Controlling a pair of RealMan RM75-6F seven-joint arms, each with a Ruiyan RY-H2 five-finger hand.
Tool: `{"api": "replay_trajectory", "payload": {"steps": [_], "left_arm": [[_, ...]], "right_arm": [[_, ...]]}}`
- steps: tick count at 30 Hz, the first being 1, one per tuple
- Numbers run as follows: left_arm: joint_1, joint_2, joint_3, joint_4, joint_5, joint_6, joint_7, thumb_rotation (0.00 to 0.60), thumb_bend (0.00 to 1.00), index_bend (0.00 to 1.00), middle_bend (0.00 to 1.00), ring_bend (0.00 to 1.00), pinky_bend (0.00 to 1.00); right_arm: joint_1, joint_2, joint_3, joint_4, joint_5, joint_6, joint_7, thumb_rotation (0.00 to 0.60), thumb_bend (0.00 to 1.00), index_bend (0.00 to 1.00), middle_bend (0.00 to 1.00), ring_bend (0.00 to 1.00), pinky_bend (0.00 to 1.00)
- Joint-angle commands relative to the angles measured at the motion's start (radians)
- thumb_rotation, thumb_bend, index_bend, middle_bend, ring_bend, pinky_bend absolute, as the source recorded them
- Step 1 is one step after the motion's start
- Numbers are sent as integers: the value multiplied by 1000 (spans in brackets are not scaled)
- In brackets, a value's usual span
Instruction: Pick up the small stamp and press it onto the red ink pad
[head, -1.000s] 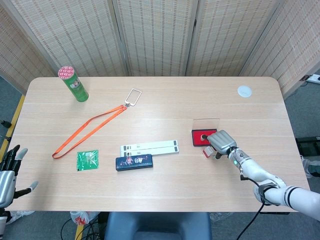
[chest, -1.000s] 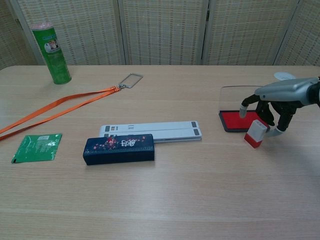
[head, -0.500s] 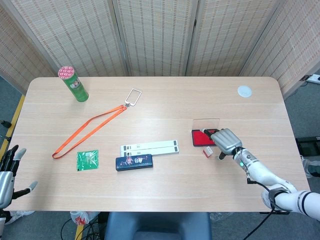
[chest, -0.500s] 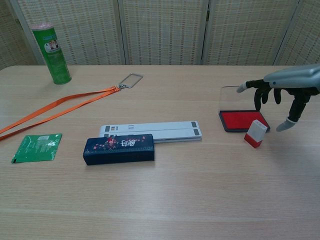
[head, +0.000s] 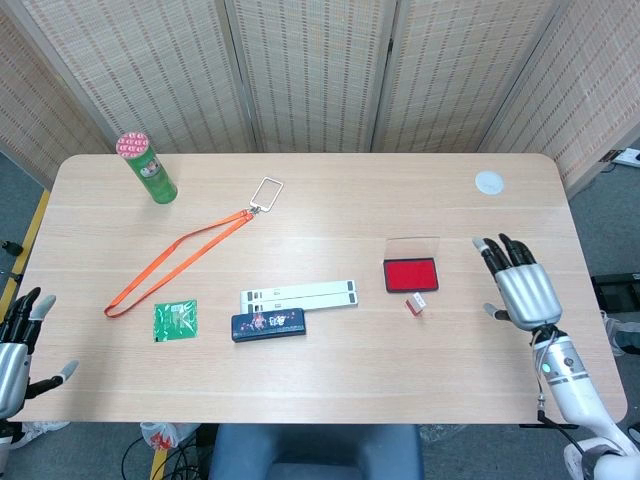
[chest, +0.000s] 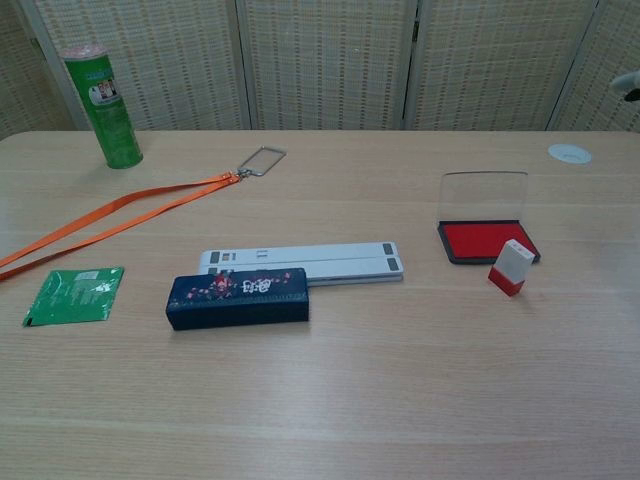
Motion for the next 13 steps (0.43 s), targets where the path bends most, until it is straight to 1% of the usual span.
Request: {"api": "replay_trajectory", "payload": {"steps": [1, 4, 9, 13], "left_arm": [[1, -1, 2, 4, -2, -1, -7, 600, 200, 38, 43, 58, 262], [0, 4, 2, -1, -7, -8, -12, 600, 200, 38, 43, 58, 263], [-2, 5, -3, -5, -20, -14, -3, 600, 200, 38, 43, 58, 263], [-2, 2, -5, -11, -28, -16, 9, 600, 200, 38, 43, 58, 262]], "right_arm": [[-84, -38, -24, 67, -44, 71, 50, 600, 143, 0, 59, 49, 93], [-118, -34, -18, 88, -61, 106, 122, 600, 160, 0, 47, 40, 92], [-155, -39, -4, 83, -92, 168, 108, 600, 166, 0, 30, 23, 81], [-160, -36, -3, 76, -116, 159, 113, 600, 165, 0, 29, 23, 81]]}}
